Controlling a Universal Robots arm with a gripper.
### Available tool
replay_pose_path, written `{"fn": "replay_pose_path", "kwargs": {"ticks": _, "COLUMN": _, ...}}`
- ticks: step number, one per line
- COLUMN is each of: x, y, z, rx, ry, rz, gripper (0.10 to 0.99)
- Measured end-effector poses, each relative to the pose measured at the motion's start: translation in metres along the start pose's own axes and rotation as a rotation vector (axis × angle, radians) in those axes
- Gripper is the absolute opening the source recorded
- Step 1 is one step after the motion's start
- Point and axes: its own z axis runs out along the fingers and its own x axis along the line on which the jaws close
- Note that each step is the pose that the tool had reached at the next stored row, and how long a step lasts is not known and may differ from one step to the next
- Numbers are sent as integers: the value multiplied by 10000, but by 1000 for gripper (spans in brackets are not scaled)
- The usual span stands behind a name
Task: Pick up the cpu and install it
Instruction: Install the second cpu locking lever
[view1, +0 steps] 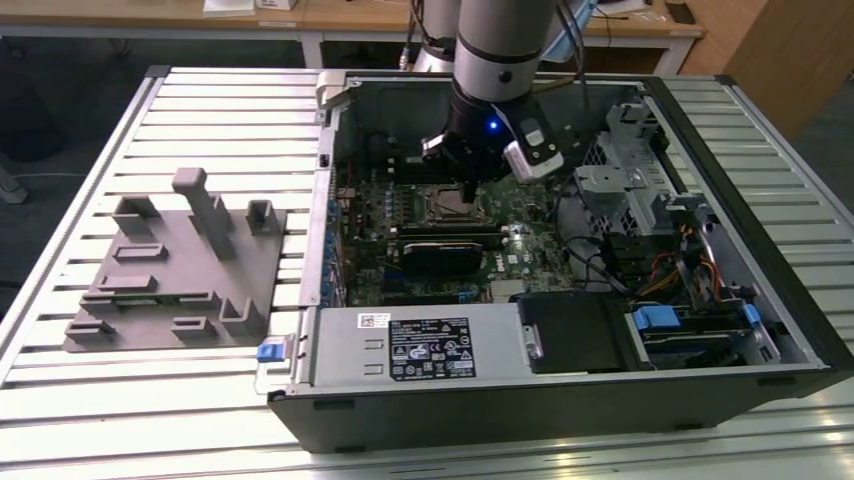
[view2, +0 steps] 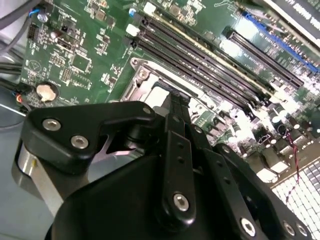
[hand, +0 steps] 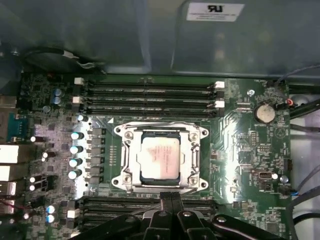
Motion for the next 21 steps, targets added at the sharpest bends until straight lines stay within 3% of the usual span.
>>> {"fn": "replay_pose_path", "kwargs": {"ticks": 7, "x": 18, "y": -33, "z": 56, "rx": 18, "ry": 2, "rz": 1, "gripper": 106}}
{"fn": "replay_pose_path", "kwargs": {"ticks": 12, "x": 104, "y": -51, "z": 71, "rx": 17, "ry": 1, "rz": 0, "gripper": 106}}
{"fn": "replay_pose_path", "kwargs": {"ticks": 21, "x": 186, "y": -119, "z": 83, "rx": 17, "ry": 2, "rz": 0, "gripper": 106}}
